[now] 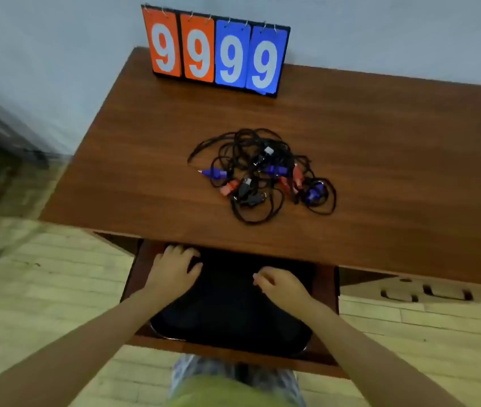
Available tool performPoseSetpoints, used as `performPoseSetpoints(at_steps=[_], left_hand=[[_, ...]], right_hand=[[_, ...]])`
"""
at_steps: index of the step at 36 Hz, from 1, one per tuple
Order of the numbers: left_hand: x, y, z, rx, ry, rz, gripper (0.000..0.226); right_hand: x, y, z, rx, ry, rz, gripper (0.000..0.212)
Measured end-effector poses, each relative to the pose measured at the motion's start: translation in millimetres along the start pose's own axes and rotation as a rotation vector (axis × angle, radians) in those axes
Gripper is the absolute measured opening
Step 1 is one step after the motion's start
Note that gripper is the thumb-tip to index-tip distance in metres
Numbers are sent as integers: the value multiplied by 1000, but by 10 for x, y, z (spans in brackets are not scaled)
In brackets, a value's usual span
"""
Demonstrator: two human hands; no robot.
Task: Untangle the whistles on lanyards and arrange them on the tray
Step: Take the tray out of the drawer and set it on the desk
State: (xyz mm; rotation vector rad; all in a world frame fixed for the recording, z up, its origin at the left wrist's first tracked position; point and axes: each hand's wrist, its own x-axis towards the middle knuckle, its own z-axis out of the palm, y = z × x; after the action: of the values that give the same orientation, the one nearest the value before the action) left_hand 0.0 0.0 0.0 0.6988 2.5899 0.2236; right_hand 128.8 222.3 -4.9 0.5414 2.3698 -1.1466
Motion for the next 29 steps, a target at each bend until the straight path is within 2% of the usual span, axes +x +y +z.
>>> performPoseSetpoints(at_steps=[4, 9, 11, 14, 17, 20, 22, 25, 29], left_hand=[[106, -126, 361, -19, 170, -38, 31], [272, -342, 762, -26, 405, 105, 21], [311, -379, 781, -48, 437, 123, 27], [321, -406, 831, -55, 499, 181, 34], [367, -440, 798, -9, 508, 215, 20], [323, -509, 818, 53, 534, 199, 23], [285, -546, 816, 41, 559, 125, 31], [107, -570, 812, -41, 504, -16, 48], [-48, -614, 823, -128, 454, -54, 66]], right_hand=[[306, 143, 215, -88, 96, -104, 21], [469, 348, 499, -112, 505, -263, 19], [512, 413, 564, -79, 623, -343, 21], [531, 493, 663, -119, 674, -421, 23], [573, 528, 652, -176, 706, -451, 16], [496, 531, 677, -180, 697, -425, 18], [419, 531, 659, -209, 695, -380, 15], [185, 592, 653, -296, 744, -291, 11], [-58, 827, 680, -497, 894, -89, 41]])
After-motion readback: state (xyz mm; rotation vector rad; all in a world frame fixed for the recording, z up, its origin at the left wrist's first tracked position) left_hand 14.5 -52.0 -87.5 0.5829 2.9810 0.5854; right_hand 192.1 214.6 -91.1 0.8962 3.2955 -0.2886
